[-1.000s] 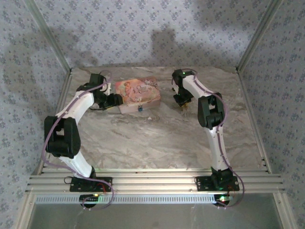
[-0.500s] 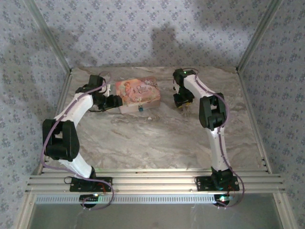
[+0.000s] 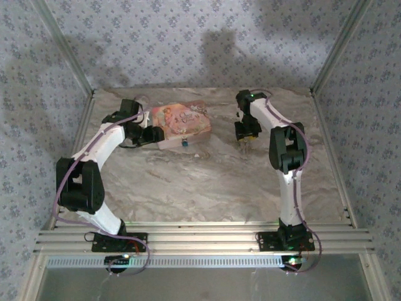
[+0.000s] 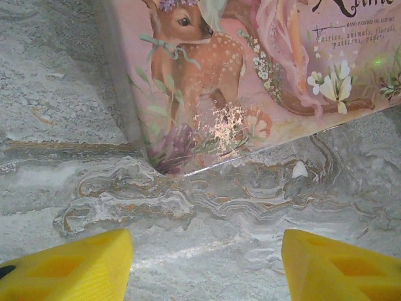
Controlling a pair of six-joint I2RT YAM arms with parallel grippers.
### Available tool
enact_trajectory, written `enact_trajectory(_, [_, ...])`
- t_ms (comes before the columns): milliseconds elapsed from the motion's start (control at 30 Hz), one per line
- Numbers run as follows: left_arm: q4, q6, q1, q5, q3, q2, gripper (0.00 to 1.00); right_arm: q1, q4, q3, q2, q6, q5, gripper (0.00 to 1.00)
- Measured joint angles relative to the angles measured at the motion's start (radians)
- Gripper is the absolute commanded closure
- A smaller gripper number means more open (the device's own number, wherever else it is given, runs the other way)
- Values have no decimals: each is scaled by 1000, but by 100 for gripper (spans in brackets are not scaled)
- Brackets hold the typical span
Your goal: Unlock the padlock with the key
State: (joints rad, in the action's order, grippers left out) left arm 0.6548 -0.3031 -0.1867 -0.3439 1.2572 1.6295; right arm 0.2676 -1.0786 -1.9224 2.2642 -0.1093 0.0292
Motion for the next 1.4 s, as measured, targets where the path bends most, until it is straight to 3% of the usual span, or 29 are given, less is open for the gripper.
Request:
enact_trajectory(233, [0, 4, -6, 0, 0, 0, 36, -4, 13, 0, 4, -15, -23, 66])
enact_trajectory(967, [0, 7, -13, 0, 0, 0, 36, -19, 36, 55, 16, -60, -18, 66])
enact_trajectory(1133, [1, 7, -17, 0, 0, 1, 36, -21, 38, 60, 24, -59, -10, 73])
enact_trajectory(1400, [10, 7, -19, 0, 0, 1, 36, -27, 34, 63, 24, -41, 12, 96])
